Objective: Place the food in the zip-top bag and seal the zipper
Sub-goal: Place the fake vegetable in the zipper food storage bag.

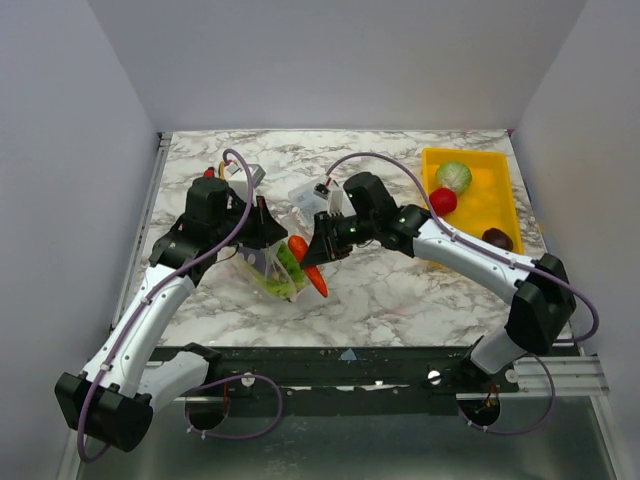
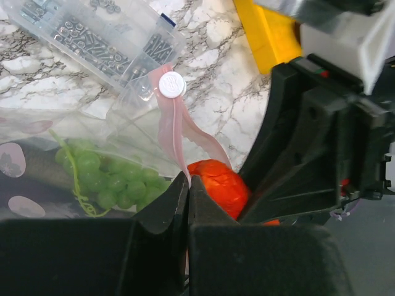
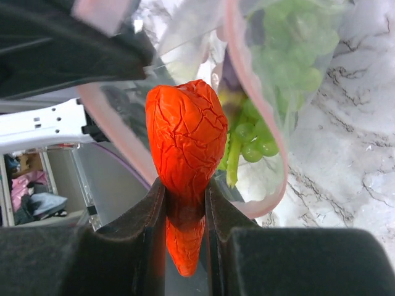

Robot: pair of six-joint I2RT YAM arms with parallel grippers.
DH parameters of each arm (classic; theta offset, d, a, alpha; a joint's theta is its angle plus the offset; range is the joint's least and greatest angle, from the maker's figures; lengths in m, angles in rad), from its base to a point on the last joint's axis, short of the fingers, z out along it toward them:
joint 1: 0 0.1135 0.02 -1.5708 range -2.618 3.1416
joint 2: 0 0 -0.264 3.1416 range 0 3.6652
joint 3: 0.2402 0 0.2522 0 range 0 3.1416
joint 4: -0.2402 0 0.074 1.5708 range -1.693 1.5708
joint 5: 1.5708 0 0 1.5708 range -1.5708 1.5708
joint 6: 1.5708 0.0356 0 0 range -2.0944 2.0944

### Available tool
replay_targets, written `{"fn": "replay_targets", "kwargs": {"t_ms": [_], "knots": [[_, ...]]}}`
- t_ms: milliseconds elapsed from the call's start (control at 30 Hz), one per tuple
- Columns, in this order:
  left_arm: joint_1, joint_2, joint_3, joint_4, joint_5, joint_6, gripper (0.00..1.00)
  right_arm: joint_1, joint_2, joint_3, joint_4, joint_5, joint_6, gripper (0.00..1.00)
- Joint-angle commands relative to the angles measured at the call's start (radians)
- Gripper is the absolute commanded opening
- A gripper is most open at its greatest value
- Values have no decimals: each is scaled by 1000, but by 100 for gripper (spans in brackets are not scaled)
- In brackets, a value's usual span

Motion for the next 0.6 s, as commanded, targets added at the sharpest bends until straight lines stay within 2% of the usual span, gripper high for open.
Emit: {"fn": "replay_targets", "kwargs": {"t_ms": [0, 100, 200, 433, 500, 567], "knots": [[6, -33, -12, 73, 48, 7, 0, 16, 62, 71, -29, 49, 68, 2], [6, -33, -13, 76, 54, 7, 0, 16, 109, 117, -35, 70, 97, 4], [6, -38, -14, 80, 55, 7, 0, 18, 174, 209, -123, 106, 91, 4], [6, -48, -18, 87, 55, 4, 0, 34, 296, 320, -207, 142, 103, 6], [6, -53, -19, 88, 44, 4, 0, 52, 326, 337, -208, 173, 103, 9], [6, -55, -19, 87, 34, 4, 0, 68, 346, 347, -198, 218, 104, 18]]}}
